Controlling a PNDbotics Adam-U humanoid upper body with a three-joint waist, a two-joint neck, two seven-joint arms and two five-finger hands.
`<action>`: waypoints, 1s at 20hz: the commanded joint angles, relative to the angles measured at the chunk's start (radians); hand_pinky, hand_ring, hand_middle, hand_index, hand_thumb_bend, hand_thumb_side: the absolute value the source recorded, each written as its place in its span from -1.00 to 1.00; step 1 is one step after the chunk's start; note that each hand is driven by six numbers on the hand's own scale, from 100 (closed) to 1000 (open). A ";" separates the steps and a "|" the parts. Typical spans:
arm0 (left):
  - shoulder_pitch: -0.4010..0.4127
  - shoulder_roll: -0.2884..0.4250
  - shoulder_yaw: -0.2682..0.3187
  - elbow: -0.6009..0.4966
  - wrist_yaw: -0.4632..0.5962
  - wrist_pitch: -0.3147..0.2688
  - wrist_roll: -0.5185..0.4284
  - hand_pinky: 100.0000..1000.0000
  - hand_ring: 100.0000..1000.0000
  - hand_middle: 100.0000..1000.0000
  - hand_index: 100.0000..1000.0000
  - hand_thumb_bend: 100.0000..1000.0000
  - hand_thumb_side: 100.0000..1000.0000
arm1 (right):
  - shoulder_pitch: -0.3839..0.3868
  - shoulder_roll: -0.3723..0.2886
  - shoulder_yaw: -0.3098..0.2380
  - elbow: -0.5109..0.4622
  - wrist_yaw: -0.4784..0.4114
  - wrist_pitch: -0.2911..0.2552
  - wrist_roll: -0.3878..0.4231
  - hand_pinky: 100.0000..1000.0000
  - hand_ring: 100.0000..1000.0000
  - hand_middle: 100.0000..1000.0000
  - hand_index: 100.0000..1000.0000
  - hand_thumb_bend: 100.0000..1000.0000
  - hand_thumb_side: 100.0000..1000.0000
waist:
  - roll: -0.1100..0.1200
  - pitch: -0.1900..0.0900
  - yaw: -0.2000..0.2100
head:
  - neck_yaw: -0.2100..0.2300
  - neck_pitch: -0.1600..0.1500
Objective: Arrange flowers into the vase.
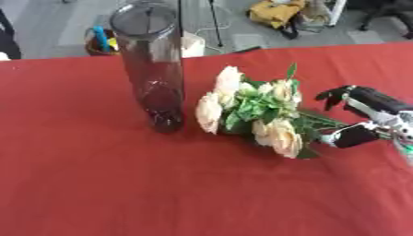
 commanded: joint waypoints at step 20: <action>-0.013 0.000 -0.007 -0.018 -0.003 0.004 -0.017 0.37 0.14 0.40 0.67 -0.98 1.00 | -0.011 -0.021 0.023 -0.029 0.003 -0.003 -0.039 0.30 0.53 0.09 0.64 -0.47 -0.43 | -0.005 -0.013 0.006 | -0.008 -0.015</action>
